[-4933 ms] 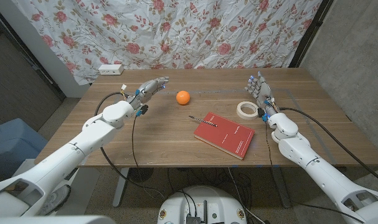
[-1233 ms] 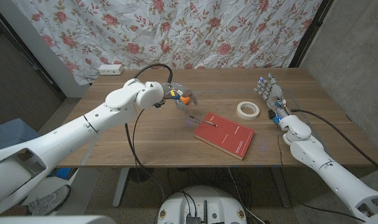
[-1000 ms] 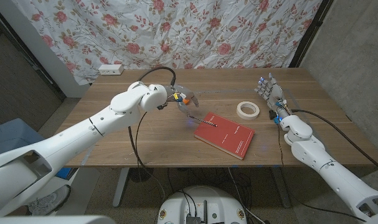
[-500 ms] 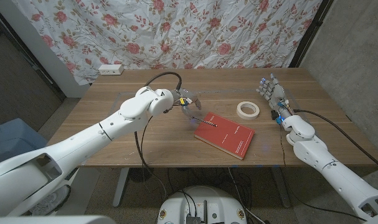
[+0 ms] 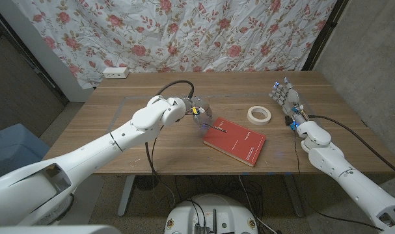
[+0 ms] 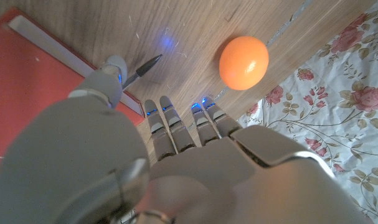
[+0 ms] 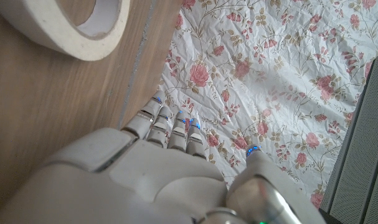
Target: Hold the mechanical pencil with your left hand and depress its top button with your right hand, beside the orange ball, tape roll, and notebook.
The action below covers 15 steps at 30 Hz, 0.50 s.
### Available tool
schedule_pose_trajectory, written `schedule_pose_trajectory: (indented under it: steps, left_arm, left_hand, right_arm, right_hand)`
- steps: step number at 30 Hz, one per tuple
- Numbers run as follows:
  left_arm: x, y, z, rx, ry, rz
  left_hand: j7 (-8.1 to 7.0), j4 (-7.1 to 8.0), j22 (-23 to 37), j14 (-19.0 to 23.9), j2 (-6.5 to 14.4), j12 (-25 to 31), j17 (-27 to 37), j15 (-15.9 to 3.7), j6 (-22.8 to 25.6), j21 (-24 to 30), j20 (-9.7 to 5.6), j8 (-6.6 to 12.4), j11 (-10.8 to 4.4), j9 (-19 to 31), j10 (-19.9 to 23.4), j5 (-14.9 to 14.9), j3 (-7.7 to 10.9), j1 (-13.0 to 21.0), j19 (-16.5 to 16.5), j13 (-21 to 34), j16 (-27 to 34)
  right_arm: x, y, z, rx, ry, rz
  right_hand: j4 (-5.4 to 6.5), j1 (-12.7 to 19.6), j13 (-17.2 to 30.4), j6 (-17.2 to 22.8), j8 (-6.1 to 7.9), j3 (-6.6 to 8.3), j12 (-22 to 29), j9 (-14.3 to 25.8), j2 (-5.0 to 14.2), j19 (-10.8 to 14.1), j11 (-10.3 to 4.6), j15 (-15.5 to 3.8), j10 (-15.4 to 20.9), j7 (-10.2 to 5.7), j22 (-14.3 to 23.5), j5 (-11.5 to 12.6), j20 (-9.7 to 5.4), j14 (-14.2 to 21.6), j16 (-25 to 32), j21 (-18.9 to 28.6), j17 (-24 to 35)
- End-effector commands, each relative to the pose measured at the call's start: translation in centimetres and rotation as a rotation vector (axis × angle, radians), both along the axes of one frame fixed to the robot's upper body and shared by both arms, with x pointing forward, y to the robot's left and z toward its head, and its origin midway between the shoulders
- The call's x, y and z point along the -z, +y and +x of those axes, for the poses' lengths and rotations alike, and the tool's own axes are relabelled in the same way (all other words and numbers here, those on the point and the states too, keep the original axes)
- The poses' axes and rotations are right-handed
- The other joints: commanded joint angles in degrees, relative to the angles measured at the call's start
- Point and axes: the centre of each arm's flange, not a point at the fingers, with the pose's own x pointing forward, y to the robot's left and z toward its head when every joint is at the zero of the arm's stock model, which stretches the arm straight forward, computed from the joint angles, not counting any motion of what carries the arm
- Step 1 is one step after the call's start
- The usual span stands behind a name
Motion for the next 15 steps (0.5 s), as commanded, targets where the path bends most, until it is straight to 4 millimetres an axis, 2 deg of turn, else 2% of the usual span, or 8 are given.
schedule_pose_trajectory:
  steps: [1, 15]
  left_arm:
    - [1.64, -0.77, -0.12, -0.011, -0.012, -0.024]
    - [2.55, -1.23, -0.19, -0.014, -0.057, -0.06]
  left_hand:
    - [-0.06, 0.11, 0.15, 0.99, 0.26, 0.2, 0.24, -9.06, 0.79, 0.24, -5.04, -0.08, 0.05, 0.07, 1.02, 0.18, -0.18, 1.07, 0.81, 0.05, 0.38]
    - [0.61, 0.53, 0.12, 4.38, 1.71, 0.49, 0.27, -9.03, 5.77, 0.58, -5.08, 0.1, 0.1, 0.09, 6.14, 0.38, -2.15, 3.7, 4.22, 0.04, 0.46]
  right_arm:
    - [0.05, -0.35, -0.04, -0.009, 0.004, -0.01]
    - [-0.1, -0.5, -0.02, -0.019, 0.006, -0.025]
  right_hand:
    - [0.07, -0.5, 0.02, 0.58, 0.43, 0.37, 0.59, 0.18, -0.15, 0.29, 0.3, 0.33, 0.19, -0.18, 0.2, 0.05, 0.46, 0.13, 0.31, 0.41, 0.12]
    - [-0.07, -0.47, -0.02, 0.98, 0.54, 0.65, 0.64, 0.18, -0.03, 0.33, 0.29, 0.24, 0.33, -0.45, 0.21, 0.1, 0.56, 0.22, 0.37, 0.44, -0.19]
